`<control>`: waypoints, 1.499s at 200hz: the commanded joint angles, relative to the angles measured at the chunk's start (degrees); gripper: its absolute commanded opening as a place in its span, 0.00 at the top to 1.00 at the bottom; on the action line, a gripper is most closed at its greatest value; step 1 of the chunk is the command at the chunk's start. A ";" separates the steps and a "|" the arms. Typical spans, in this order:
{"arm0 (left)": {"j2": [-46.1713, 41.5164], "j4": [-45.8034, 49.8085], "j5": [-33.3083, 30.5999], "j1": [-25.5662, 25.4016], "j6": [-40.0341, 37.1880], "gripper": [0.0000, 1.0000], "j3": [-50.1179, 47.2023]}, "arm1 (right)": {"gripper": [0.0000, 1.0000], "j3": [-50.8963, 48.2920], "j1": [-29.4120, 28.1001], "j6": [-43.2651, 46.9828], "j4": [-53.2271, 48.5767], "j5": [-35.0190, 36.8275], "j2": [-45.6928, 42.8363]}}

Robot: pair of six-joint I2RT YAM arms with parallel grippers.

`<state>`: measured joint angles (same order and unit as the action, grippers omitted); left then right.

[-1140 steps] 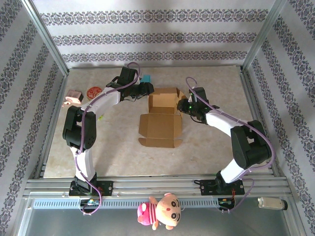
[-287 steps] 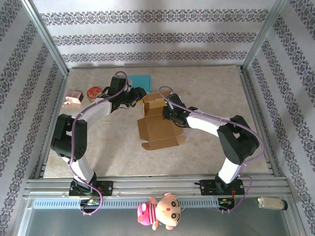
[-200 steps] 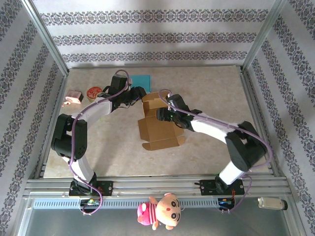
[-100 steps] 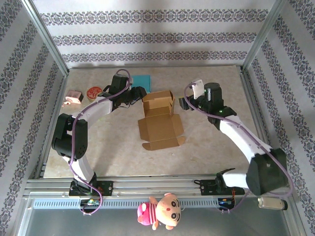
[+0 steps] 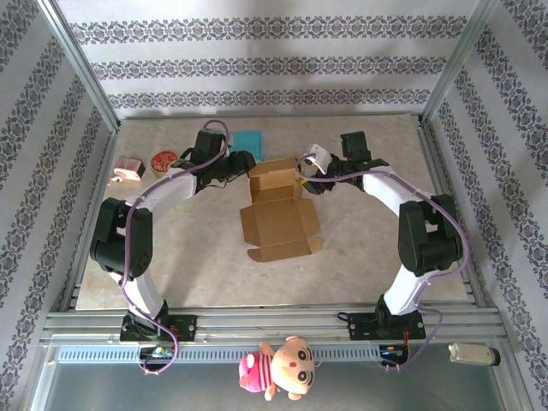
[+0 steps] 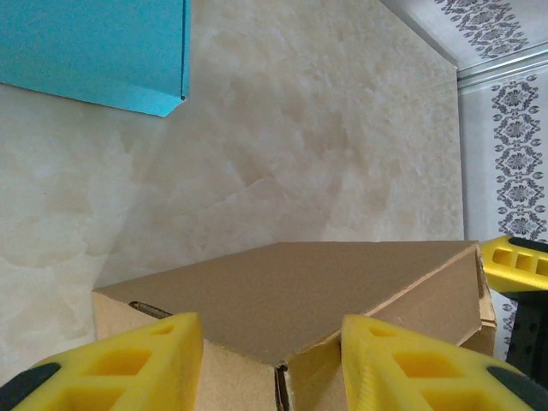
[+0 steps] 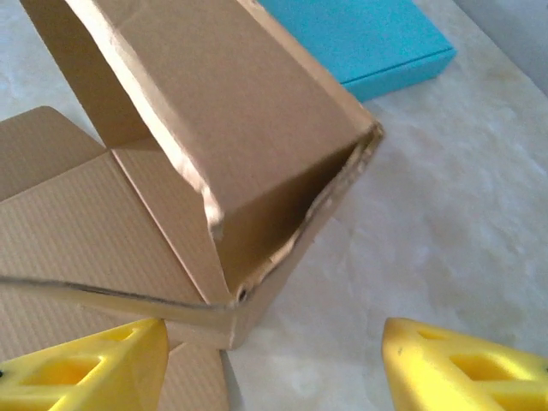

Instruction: Fold the paper box

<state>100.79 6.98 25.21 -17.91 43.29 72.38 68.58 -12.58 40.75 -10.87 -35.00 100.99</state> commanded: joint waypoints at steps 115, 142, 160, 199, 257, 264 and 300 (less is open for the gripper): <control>0.54 5.24 -0.68 -0.76 -2.15 0.54 1.23 | 0.62 6.83 -13.01 -12.60 0.04 23.56 7.68; -2.54 2.91 -1.91 -0.81 -0.39 0.37 -0.52 | 0.76 7.09 -14.55 -17.13 -0.39 28.14 8.25; -5.52 2.15 -3.50 -0.72 0.57 0.27 -1.43 | 0.82 7.10 -15.42 -19.31 -0.39 31.34 8.09; -11.93 3.84 -8.89 -0.59 2.90 0.23 -5.02 | 1.00 8.70 -16.41 -29.39 -3.07 33.48 6.91; -18.84 0.52 -10.99 -0.38 6.64 0.20 -14.96 | 1.00 6.05 -22.62 -47.48 -2.84 43.61 7.21; -18.65 0.32 -10.12 -0.39 6.27 0.19 -15.12 | 1.00 5.94 -22.90 -48.42 -2.47 44.12 7.89; -14.39 1.71 -10.64 -0.26 4.19 0.18 -13.94 | 0.95 5.58 -23.35 -48.21 0.77 42.33 9.96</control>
<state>83.96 9.37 15.03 -18.00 48.45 57.65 75.81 -35.81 -4.67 -9.56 6.68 107.81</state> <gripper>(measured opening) 0.821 0.079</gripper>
